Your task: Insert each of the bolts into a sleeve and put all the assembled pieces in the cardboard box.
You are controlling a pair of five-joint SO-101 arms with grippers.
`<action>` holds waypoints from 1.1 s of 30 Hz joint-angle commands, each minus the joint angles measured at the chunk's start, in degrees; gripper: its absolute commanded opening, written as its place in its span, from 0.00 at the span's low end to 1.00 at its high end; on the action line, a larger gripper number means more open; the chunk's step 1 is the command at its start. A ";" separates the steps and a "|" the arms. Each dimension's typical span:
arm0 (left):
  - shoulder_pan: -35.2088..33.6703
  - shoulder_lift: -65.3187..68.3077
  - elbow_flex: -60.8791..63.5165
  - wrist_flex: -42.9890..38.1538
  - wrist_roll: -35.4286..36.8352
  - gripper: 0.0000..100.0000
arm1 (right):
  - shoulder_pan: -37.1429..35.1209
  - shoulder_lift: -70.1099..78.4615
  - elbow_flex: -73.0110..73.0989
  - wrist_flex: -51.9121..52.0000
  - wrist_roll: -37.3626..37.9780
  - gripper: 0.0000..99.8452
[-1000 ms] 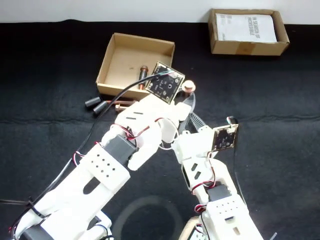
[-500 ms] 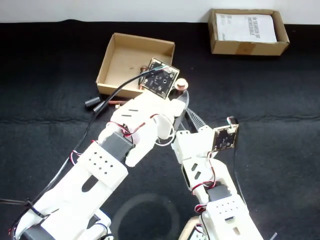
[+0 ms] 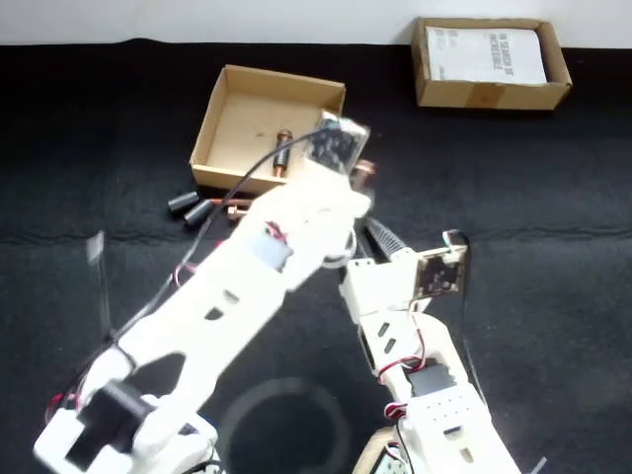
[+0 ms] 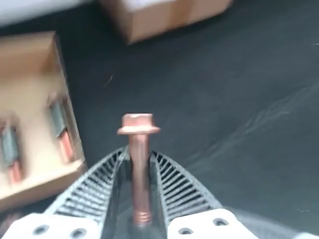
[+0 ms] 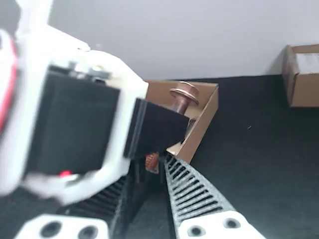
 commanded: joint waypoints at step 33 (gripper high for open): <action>-16.13 -49.45 10.59 25.76 6.95 0.01 | -1.80 -0.13 -14.37 47.96 -9.41 0.01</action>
